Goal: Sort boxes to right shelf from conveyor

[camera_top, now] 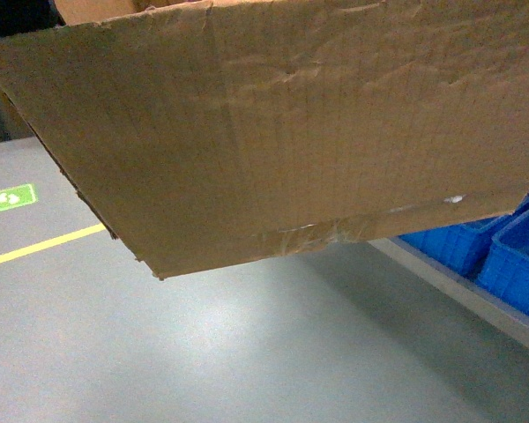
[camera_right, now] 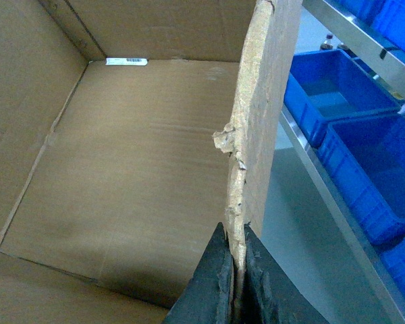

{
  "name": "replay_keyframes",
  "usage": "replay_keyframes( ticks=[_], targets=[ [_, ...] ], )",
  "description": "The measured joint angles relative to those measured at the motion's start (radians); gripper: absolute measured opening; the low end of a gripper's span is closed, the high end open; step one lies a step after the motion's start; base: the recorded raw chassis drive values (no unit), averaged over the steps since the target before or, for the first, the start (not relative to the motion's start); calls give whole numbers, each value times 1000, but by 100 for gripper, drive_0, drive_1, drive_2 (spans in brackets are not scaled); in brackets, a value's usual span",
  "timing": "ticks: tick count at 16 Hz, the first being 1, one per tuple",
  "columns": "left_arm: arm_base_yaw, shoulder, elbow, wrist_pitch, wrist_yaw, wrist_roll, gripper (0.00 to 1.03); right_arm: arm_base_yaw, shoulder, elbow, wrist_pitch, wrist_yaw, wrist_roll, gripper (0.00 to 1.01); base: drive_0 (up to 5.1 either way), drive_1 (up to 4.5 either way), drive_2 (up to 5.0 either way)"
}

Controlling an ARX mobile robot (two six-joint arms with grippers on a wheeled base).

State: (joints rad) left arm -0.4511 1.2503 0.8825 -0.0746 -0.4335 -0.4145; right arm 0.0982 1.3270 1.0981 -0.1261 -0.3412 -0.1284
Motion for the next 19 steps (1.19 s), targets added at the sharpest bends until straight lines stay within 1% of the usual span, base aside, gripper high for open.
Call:
replay_keyframes(
  ticks=[19],
  targets=[
    [0,0,0,0,0,0,2,0,0,0,0,0,0,2,-135,-135,-135]
  ],
)
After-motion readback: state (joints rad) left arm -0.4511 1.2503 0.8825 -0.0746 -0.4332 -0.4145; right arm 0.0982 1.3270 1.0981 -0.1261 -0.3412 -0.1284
